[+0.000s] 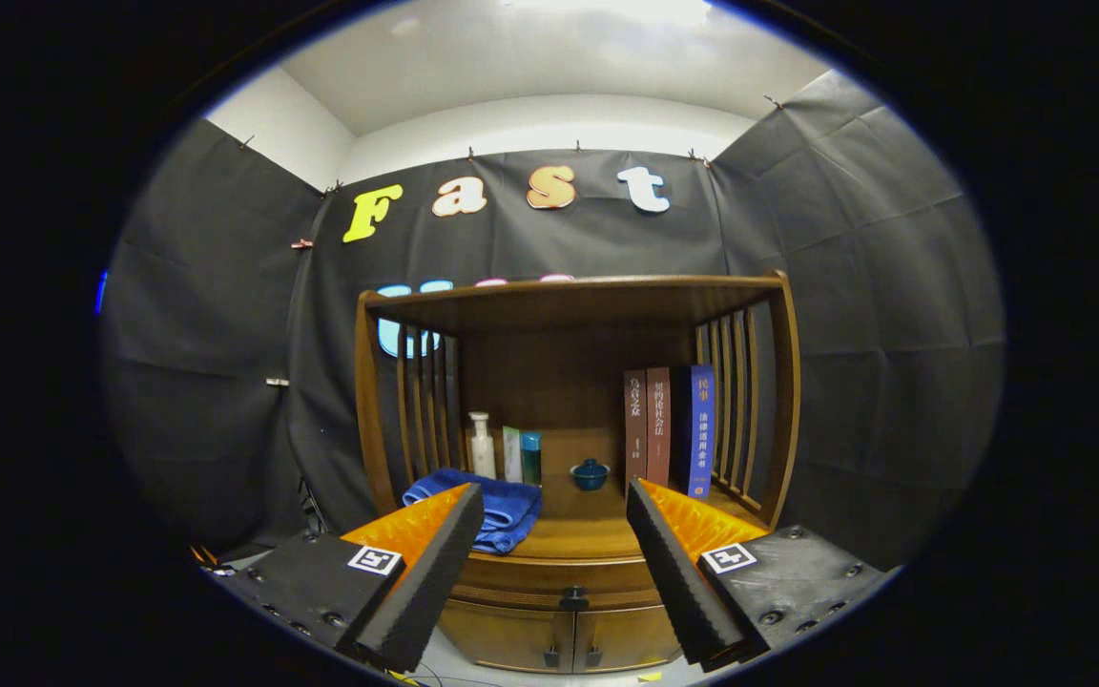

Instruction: Pull open the drawer, take out the items inside it, and place them on the countertop above the cabinet.

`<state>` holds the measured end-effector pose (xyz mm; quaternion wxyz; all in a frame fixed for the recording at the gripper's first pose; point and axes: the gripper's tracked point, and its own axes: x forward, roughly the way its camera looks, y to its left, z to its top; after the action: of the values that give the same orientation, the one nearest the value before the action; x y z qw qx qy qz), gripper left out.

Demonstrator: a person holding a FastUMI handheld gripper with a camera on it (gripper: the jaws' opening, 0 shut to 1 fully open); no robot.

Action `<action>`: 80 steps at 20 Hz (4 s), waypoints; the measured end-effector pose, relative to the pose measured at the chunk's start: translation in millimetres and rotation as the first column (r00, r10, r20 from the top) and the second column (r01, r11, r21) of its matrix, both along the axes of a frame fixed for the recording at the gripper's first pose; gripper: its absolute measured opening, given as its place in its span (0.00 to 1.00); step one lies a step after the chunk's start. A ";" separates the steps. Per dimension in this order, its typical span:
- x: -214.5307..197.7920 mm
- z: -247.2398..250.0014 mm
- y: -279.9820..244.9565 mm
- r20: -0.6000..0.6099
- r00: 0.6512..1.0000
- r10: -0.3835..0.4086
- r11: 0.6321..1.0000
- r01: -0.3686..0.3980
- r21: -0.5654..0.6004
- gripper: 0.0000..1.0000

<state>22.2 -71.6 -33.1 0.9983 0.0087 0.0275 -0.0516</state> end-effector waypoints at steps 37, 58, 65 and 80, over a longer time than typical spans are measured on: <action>92.6 -297.7 -29.6 -0.529 0.849 -0.008 0.999 0.027 0.028 0.34; -61.4 -268.2 2.4 -0.640 0.768 0.034 0.994 0.037 0.098 0.34; -98.0 -272.3 4.5 -0.689 0.724 0.029 0.995 0.047 0.091 0.34; -77.8 -136.3 9.4 -0.487 0.873 0.006 1.000 0.001 0.014 0.89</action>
<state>-55.6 -62.2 -169.4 0.9592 0.0022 0.2783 -0.0506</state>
